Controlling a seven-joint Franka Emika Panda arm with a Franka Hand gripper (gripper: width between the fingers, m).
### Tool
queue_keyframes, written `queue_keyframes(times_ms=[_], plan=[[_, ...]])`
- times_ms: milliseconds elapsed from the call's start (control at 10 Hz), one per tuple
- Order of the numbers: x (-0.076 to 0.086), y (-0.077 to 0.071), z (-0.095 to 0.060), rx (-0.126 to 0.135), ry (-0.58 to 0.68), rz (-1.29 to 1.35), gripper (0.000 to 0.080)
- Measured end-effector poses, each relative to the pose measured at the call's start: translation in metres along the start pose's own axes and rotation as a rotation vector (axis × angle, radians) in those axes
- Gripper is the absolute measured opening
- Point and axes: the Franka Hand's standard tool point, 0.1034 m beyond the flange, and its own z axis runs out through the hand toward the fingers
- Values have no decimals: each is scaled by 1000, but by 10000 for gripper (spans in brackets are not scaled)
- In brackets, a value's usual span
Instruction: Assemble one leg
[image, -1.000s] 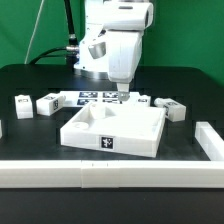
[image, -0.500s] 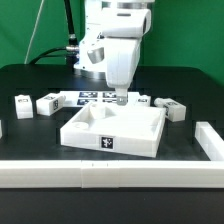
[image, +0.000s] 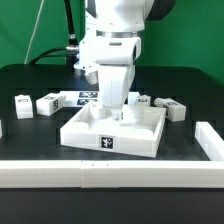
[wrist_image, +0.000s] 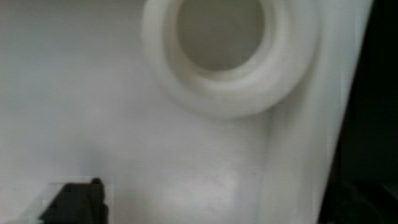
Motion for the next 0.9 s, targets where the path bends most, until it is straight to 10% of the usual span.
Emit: queue_keyframes(times_ms=[300,700,900], plan=[[4,2,-2,-5,1,2,522],[3,2,-2,-5,2,4,74],[3,2,-2,-5,2,4,57]])
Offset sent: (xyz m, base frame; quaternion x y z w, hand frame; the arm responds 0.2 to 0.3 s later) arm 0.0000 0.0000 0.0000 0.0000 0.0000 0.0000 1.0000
